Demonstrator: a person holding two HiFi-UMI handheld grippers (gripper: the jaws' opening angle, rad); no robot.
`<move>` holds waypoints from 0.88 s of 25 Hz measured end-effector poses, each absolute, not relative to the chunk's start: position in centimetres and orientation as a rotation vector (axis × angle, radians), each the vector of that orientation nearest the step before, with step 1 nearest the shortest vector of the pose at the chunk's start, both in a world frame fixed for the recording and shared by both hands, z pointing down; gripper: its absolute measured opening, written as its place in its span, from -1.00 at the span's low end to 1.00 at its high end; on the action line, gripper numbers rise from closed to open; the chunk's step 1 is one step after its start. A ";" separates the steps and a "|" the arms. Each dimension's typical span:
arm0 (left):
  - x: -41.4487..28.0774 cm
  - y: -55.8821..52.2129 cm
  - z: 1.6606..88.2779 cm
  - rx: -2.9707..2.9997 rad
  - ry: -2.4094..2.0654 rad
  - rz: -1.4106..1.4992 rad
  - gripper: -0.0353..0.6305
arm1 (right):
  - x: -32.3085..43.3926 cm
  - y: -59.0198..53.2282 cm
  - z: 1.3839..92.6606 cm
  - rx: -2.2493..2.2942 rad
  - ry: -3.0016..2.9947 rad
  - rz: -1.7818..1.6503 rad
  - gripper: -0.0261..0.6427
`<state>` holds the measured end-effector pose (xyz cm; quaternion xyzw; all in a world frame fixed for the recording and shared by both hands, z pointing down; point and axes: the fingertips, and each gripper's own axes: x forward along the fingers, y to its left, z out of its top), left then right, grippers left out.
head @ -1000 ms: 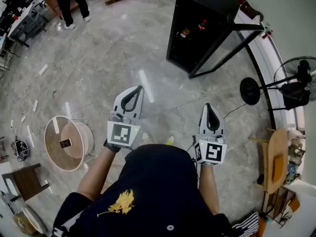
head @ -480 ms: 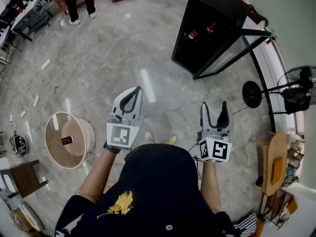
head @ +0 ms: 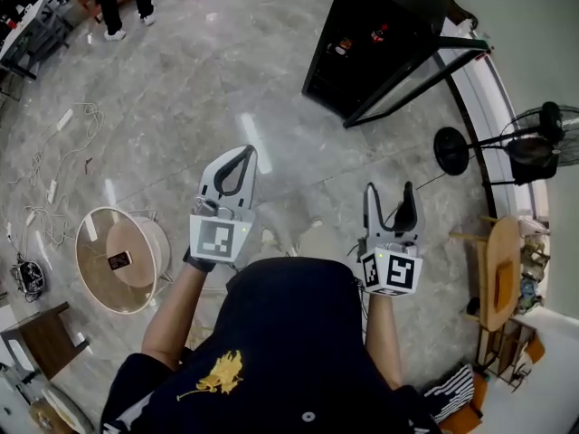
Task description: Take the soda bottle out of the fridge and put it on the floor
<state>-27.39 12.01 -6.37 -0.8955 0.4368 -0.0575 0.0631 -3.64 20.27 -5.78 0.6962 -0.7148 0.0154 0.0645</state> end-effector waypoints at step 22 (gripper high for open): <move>-13.6 -4.0 -5.8 -2.735 1.336 -0.201 -0.84 | 5.7 2.7 -3.5 2.041 -2.322 0.135 -0.11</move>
